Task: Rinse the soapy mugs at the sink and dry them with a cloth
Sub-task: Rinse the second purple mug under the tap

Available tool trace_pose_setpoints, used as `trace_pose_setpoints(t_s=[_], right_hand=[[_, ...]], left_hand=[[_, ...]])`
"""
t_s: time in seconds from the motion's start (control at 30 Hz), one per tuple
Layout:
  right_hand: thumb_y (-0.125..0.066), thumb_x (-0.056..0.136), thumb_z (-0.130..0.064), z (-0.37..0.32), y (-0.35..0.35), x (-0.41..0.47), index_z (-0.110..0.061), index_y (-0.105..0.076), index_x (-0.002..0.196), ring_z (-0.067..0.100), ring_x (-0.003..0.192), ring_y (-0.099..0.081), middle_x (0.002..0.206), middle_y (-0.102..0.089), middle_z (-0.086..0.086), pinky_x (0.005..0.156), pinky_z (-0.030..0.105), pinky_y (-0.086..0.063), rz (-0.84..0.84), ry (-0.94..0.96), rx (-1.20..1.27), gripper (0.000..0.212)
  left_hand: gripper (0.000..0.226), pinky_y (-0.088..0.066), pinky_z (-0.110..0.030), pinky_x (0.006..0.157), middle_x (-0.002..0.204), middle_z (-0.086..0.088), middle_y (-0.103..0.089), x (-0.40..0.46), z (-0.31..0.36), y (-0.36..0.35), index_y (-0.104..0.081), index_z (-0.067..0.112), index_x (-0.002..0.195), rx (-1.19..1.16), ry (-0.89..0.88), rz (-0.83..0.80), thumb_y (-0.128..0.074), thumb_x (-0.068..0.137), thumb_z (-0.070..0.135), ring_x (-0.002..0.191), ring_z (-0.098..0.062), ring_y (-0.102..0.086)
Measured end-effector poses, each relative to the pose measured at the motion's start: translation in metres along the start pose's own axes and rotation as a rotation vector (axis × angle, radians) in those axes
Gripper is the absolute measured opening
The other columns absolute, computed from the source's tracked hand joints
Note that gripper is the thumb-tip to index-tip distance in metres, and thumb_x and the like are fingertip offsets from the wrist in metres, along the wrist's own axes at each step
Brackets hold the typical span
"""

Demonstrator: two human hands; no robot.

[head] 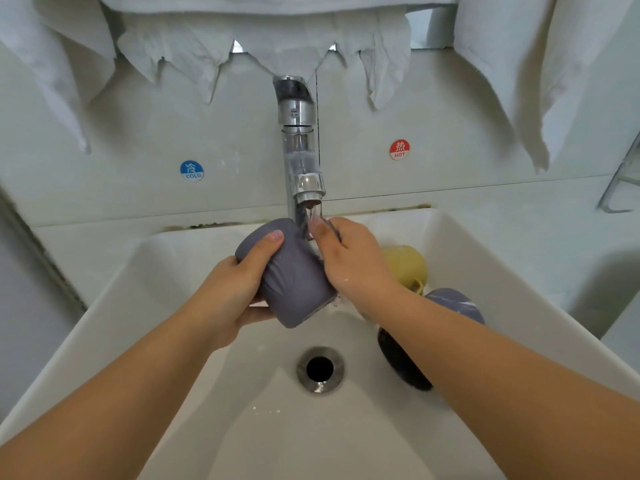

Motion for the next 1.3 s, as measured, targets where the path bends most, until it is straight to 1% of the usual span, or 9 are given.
trace_pose_setpoints(t_s=[0.1,0.27,0.4,0.57,0.7,0.9,1.07,1.17,1.3], right_hand=[[-0.029,0.101,-0.048,0.007,-0.001,-0.001,-0.021,-0.051,0.056,0.010,0.049,-0.054,0.043,-0.052,-0.008,0.061,0.035,-0.047,-0.086,-0.133,0.090,0.057],[-0.043,0.101,-0.029,0.003,0.012,0.007,-0.018,-0.058,0.099,0.013,0.082,-0.057,0.088,-0.058,-0.005,0.071,0.026,-0.046,-0.057,-0.121,-0.034,0.019],[-0.059,0.094,-0.031,0.007,0.019,0.004,-0.022,-0.057,0.103,0.014,0.094,-0.059,0.102,-0.061,-0.002,0.082,0.030,-0.052,-0.142,-0.241,0.127,0.012],[-0.069,0.084,-0.012,0.017,-0.001,-0.005,-0.020,-0.052,0.099,0.010,0.066,-0.057,0.081,-0.062,0.001,0.054,0.018,-0.042,-0.338,-0.201,-0.070,0.024],[-0.062,0.088,-0.013,0.023,-0.006,-0.005,-0.017,-0.051,0.092,0.016,0.057,-0.054,0.075,-0.059,0.005,0.043,0.021,-0.042,-0.304,-0.183,-0.078,0.013],[-0.045,0.100,-0.027,0.015,-0.013,-0.002,-0.024,-0.055,0.085,0.012,0.072,-0.057,0.078,-0.061,-0.005,0.059,0.024,-0.041,-0.261,-0.070,-0.158,0.018],[-0.039,0.102,-0.024,0.022,-0.025,-0.007,-0.019,-0.050,0.080,0.016,0.055,-0.046,0.066,-0.053,0.002,0.049,0.026,-0.035,-0.318,-0.221,-0.069,0.025],[-0.044,0.098,-0.015,0.027,-0.032,-0.015,-0.016,-0.050,0.078,0.015,0.046,-0.037,0.059,-0.048,0.005,0.041,0.024,-0.032,-0.401,-0.388,0.093,0.021],[-0.059,0.089,-0.013,0.026,-0.032,-0.015,-0.015,-0.055,0.075,0.013,0.048,-0.041,0.060,-0.050,0.003,0.045,0.025,-0.035,-0.426,-0.298,0.006,0.015]], left_hand=[[0.031,-0.058,-0.030,0.061,0.097,-0.001,-0.076,0.000,0.005,0.003,-0.065,0.018,0.105,0.031,-0.072,0.005,-0.066,0.085,0.042,0.088,-0.014,-0.072],[0.070,-0.055,-0.024,0.068,0.109,0.010,-0.063,-0.007,0.021,0.006,-0.050,0.022,0.119,0.294,-0.322,0.086,-0.086,0.060,0.034,0.096,-0.008,-0.063],[0.082,-0.051,-0.014,0.067,0.114,0.024,-0.053,-0.017,0.030,-0.005,-0.040,0.039,0.121,0.519,-0.501,0.031,-0.092,0.059,0.025,0.103,-0.005,-0.056],[0.081,-0.046,-0.011,0.075,0.112,0.024,-0.054,-0.025,0.036,-0.015,-0.045,0.043,0.116,0.649,-0.667,-0.009,-0.094,0.053,0.033,0.105,0.000,-0.054],[0.083,-0.048,-0.021,0.085,0.118,0.023,-0.053,-0.027,0.036,-0.020,-0.045,0.044,0.123,0.686,-0.683,-0.093,-0.089,0.051,0.042,0.113,-0.007,-0.052],[0.075,-0.051,-0.016,0.081,0.112,0.027,-0.056,-0.032,0.043,-0.027,-0.049,0.047,0.115,0.709,-0.679,-0.217,-0.090,0.054,0.030,0.107,0.002,-0.054],[0.115,-0.045,-0.038,0.099,0.116,0.025,-0.035,-0.020,0.040,-0.002,-0.024,0.050,0.130,0.862,-0.534,0.011,-0.079,0.029,0.059,0.116,-0.010,-0.043],[0.099,-0.052,-0.039,0.085,0.108,0.019,-0.046,-0.020,0.046,0.002,-0.036,0.044,0.112,0.940,-0.540,0.026,-0.083,0.027,0.060,0.100,-0.010,-0.052],[0.077,-0.045,-0.019,0.069,0.100,0.021,-0.050,-0.022,0.050,0.000,-0.042,0.045,0.096,0.925,-0.550,-0.059,-0.096,0.041,0.038,0.091,-0.003,-0.053]])
Point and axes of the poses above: each hand's wrist, its own x-axis towards the middle knuckle, its own y-axis out of the back of the hand, z = x × y, the point moved 7 cm from there along x, towards the middle knuckle
